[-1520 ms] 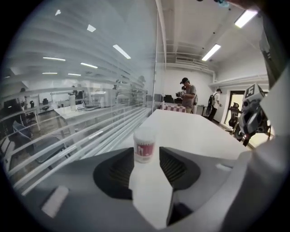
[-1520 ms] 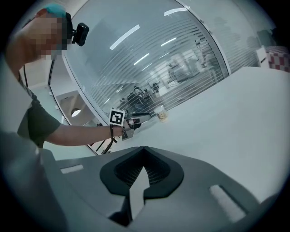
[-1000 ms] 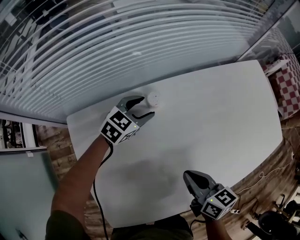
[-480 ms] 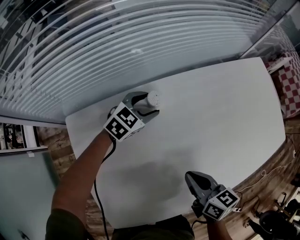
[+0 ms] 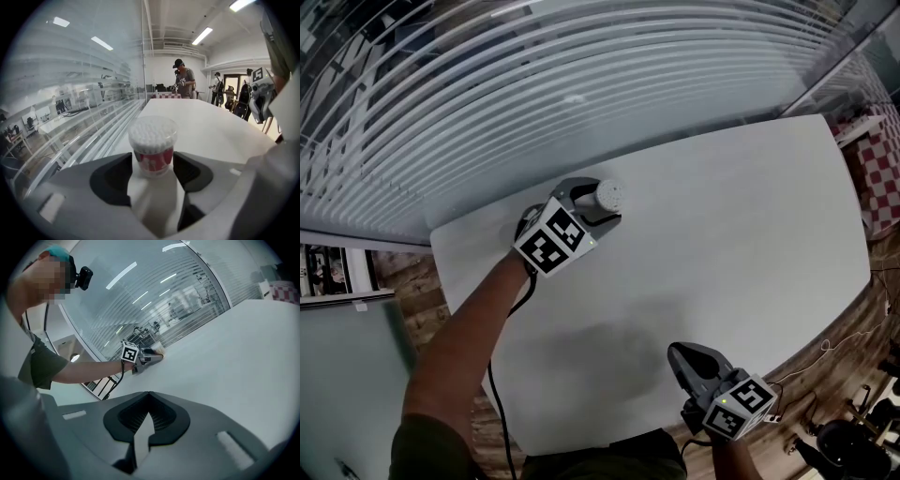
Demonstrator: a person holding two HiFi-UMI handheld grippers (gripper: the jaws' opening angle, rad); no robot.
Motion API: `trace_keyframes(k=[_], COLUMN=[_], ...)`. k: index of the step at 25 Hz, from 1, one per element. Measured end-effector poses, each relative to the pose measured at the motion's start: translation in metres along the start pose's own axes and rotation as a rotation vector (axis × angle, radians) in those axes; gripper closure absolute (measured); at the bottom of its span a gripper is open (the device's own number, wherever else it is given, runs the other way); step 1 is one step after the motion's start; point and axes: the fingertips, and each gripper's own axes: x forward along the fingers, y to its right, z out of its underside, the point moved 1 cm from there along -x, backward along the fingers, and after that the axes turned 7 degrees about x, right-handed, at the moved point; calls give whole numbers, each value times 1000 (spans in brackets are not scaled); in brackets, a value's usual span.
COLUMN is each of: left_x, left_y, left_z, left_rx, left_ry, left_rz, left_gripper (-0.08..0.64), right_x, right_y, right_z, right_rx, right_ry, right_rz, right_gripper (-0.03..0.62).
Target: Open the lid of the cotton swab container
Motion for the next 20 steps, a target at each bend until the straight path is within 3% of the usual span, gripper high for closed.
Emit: trace_keyframes(k=[20], left_x=[4], left_y=[0], left_z=[3], left_rx=[-11], left_ry=[-21], left_rz=[-27], left_gripper=[298], right_x=[-3], right_y=[0], right_z=[4], right_rx=[-7], right_ry=[-4], right_rz=[13], right_gripper=[583])
